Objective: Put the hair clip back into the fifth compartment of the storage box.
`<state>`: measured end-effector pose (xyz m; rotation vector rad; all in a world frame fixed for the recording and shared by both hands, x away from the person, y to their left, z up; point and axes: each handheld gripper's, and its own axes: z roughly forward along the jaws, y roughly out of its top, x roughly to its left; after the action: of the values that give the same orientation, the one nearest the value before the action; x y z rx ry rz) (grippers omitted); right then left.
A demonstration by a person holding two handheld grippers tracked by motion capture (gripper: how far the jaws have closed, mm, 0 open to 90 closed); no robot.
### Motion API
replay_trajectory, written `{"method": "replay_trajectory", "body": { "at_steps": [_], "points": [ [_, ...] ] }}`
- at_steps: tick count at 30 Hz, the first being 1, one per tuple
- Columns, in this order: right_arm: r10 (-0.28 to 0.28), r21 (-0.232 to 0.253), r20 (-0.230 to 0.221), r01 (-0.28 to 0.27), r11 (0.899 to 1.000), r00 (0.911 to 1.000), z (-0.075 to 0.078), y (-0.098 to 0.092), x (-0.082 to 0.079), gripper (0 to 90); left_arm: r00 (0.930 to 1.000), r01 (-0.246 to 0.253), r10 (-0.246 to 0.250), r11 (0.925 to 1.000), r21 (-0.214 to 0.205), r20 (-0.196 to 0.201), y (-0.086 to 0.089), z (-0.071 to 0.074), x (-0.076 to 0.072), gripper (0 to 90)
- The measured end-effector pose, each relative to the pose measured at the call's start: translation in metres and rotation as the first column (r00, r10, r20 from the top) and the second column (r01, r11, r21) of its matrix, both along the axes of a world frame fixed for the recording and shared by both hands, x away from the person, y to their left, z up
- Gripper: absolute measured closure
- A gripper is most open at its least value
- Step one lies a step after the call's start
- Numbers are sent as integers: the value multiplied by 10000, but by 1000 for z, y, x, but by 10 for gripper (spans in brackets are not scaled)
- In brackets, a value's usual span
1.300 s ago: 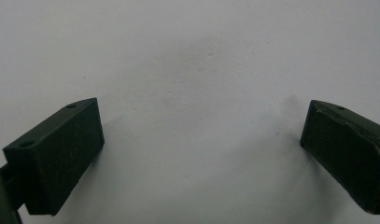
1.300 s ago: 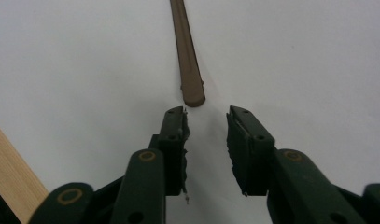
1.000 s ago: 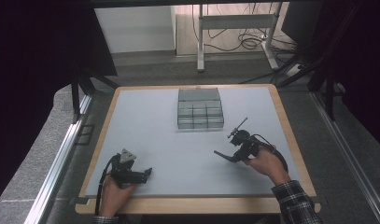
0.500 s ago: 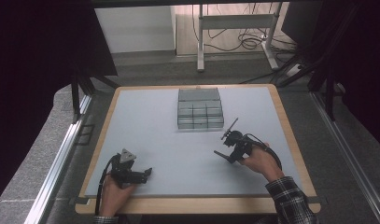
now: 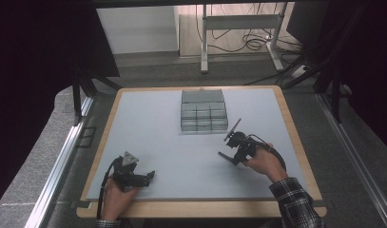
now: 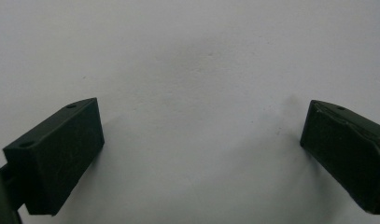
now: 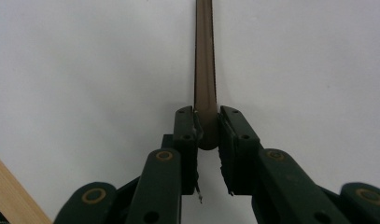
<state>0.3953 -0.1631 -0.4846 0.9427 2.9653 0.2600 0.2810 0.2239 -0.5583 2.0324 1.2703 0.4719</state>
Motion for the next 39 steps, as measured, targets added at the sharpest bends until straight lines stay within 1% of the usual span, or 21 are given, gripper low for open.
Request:
{"method": "replay_trajectory", "body": {
  "at_steps": [4,8,9,10,14,19,20,22,23,35,36,38,39],
  "points": [
    [-80,134,8,80,9999,10000,6,-2,1,760,10000,-1,1,10000,5,-1,0,0,0,0],
    [-130,202,106,127,9997,9999,12,-4,1,761,10000,-1,1,10000,1,-1,0,0,0,0],
    [-128,155,130,126,9998,9998,14,-5,2,761,10000,1,-1,10000,3,-2,0,0,0,0],
    [-227,179,130,224,9996,9997,16,-5,2,761,10000,-1,1,10000,3,1,0,0,0,0],
    [-275,282,205,269,9992,9994,24,-5,4,761,10000,0,0,10000,3,0,0,0,0,0],
    [-362,529,466,337,9980,9983,33,-4,7,762,10000,3,-3,10000,4,-2,0,0,0,0],
    [-440,553,431,416,9976,9981,35,-4,7,762,10000,3,-3,10000,4,-1,0,0,0,0],
    [-420,670,639,377,9970,9971,38,-3,8,763,10000,5,-5,10000,8,2,0,0,0,0],
    [-449,727,637,403,9965,9970,39,-3,8,763,10000,4,-4,10000,3,0,0,0,0,0],
    [-574,1128,1045,455,9926,9929,46,-2,12,763,10000,7,-7,10000,1,-2,0,0,0,0],
    [-597,1259,1122,454,9910,9919,47,-2,12,763,10000,4,-4,10000,0,0,0,0,0,0],
    [-625,1288,1161,474,9905,9913,48,-1,13,763,10000,3,-3,10000,2,0,0,0,0,0],
    [-642,1423,1216,466,9887,9905,50,0,13,763,10000,7,-7,10000,5,-1,0,0,0,0]
  ]
}}
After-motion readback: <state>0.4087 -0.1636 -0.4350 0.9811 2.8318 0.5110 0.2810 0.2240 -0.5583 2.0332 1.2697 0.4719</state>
